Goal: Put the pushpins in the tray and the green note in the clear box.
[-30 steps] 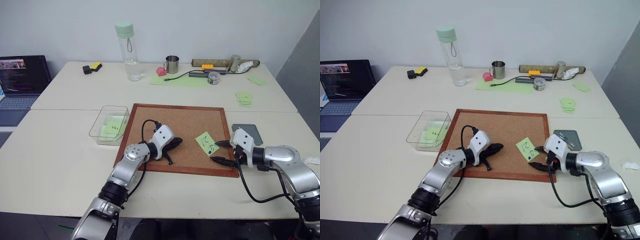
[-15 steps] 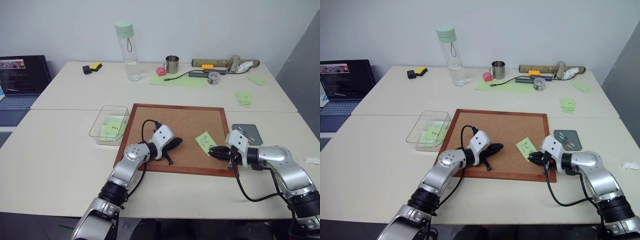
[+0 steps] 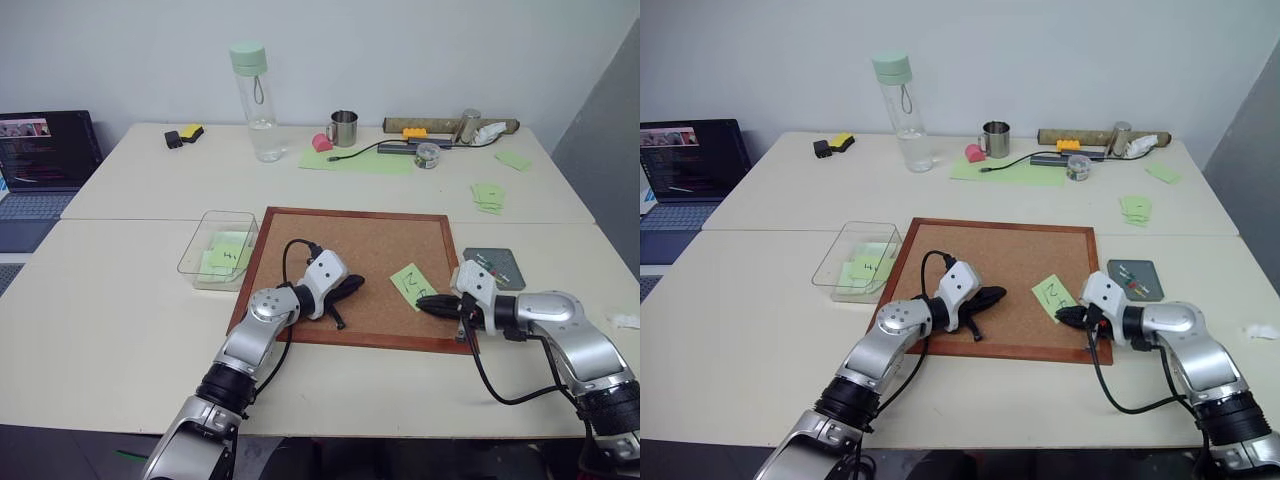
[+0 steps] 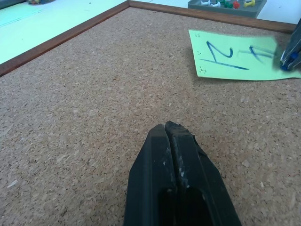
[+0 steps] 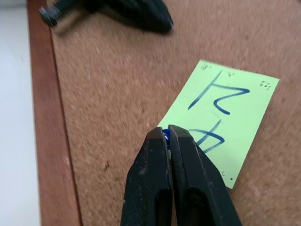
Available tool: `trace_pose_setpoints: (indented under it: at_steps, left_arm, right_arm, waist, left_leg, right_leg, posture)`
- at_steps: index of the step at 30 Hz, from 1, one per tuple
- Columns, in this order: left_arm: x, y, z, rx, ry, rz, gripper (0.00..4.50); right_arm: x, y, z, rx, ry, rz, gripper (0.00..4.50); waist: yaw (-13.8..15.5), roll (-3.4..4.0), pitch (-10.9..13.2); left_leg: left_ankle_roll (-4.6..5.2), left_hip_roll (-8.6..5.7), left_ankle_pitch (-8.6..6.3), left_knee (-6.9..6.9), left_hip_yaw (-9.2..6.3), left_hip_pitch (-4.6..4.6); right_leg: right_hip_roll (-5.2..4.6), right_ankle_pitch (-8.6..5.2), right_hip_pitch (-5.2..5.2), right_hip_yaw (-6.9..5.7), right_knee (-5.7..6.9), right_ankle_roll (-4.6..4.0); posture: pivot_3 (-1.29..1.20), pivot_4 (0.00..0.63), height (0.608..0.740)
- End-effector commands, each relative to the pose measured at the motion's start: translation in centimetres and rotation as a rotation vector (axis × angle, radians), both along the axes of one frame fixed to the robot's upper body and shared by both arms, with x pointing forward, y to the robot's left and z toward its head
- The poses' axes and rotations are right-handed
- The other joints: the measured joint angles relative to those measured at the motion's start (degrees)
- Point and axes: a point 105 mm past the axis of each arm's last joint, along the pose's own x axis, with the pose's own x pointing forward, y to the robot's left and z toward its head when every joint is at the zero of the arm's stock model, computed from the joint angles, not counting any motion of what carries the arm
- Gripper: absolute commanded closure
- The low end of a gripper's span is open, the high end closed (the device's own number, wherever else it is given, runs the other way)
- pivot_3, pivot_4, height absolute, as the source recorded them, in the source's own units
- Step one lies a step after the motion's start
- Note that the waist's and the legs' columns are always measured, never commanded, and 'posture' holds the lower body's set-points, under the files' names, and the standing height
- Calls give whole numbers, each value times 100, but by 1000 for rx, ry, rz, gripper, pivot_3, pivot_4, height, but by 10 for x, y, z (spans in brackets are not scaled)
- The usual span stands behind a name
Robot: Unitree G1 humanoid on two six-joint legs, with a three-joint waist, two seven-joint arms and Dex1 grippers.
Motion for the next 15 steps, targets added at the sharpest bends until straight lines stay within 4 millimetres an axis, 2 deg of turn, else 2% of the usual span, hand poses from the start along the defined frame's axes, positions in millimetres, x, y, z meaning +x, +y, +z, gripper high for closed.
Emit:
trace_pose_setpoints:
  at_steps: [1, 4, 6, 7, 9, 10, 13, 15]
  left_arm:
    - [1, 14, -23, 26, 96, 71, 4500]
    - [5, 17, -8, -35, 94, 91, 4500]
    - [5, 23, 16, -135, 89, 91, 4500]
    - [0, 27, 31, -195, 91, 69, 4119]
    - [-16, 33, 58, -318, 138, -1, 3827]
    - [-27, 35, 66, -349, 173, -51, 3625]
    - [-54, 42, 77, -446, 311, -143, 3119]
    - [-58, 46, 75, -483, 369, -131, 2764]
  right_arm:
    - [0, 0, 31, 3, -104, 28, 4438]
    - [-1, -1, 36, -6, -120, 27, 4438]
    - [0, -1, 40, -7, -139, 26, 4438]
    - [0, -1, 42, -5, -149, 24, 4500]
    - [1, 0, 45, -1, -164, 21, 4500]
    - [1, 1, 46, 3, -165, 21, 4500]
    - [1, 2, 47, 4, -175, 25, 4500]
    - [2, 4, 50, 3, -194, 29, 4500]
  waist:
    - [-1, -5, -2]
    - [7, -6, -1]
    - [-5, -8, 1]
    - [-16, -10, 4]
    - [-43, -13, 14]
    - [-37, -14, 19]
    - [-21, -21, 28]
    - [10, -21, 28]
  left_leg:
    - [0, 0, 0, 0, -1, 1]
    - [1, 0, 0, 0, -3, 2]
    - [1, 0, 0, 1, -3, 1]
    - [1, 0, 0, 1, -3, 1]
    - [-1, 4, 0, -3, -1, -10]
    - [-3, 5, 1, -4, -2, -14]
    - [-20, 8, 10, 0, -9, -35]
    - [-21, 6, 10, 3, -8, -38]
  right_leg:
    - [0, 0, 1, -1, 0, 0]
    - [0, 0, 4, -2, -1, 0]
    - [0, 0, 4, -2, -1, 0]
    - [0, 0, 2, -2, 1, 0]
    - [1, 0, -15, -2, 4, 0]
    - [3, 0, -20, -2, 3, -1]
    - [3, 0, -29, -9, -4, -1]
    - [2, 0, -26, -8, -13, -1]
  posture:
    - [0, 150, 740]
    - [0, 150, 740]
    - [0, 150, 740]
    - [0, 150, 740]
    - [0, 150, 740]
    - [0, 150, 740]
    - [0, 150, 740]
    - [0, 150, 740]
